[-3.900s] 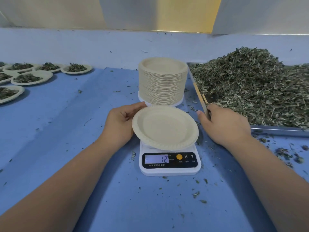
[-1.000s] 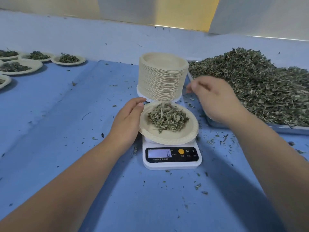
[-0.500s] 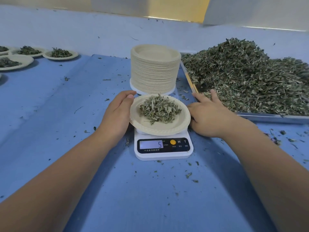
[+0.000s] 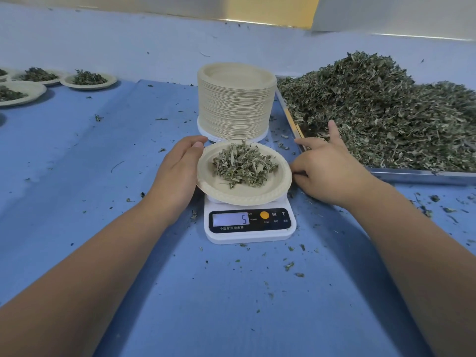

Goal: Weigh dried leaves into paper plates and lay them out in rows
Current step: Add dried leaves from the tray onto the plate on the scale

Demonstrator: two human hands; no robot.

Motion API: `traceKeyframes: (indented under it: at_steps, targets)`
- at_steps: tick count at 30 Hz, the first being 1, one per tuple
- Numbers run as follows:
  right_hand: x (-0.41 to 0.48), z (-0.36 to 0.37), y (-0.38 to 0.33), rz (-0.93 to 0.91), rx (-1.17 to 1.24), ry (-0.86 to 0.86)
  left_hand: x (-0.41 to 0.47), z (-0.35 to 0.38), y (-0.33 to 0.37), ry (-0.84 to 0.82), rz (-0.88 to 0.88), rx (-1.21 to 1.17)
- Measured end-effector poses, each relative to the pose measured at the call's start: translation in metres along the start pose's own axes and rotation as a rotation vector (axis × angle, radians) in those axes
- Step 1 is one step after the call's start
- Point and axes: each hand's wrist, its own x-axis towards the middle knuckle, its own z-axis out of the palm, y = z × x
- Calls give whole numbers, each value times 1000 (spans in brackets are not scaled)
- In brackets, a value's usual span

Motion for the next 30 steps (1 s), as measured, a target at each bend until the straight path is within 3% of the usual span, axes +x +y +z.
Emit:
traceKeyframes:
  at_steps: [5, 9, 13, 16, 19, 23, 27, 30]
  targets:
    - [-1, -1, 9, 4, -41, 234, 1, -1, 0, 8, -14, -2]
    - [2, -5, 5, 107, -30, 408, 1, 0, 2, 9, -15, -7]
    - [4, -15, -14, 168, 397, 622, -1, 1, 2, 2, -12, -8]
    - [5, -16, -35, 79, 663, 473, -1, 0, 3, 6, -6, 2]
    - [4, -12, -38, -16, 598, 423, -1, 0, 3, 8, -4, 1]
    - [2, -9, -10, 169, 535, 454, -1, 0, 3, 11, 4, 8]
    - [-3, 4, 19, 361, 175, 182, -1, 1, 4, 11, 15, 16]
    - [-3, 12, 21, 390, 197, 107, -3, 1, 4, 9, 29, 47]
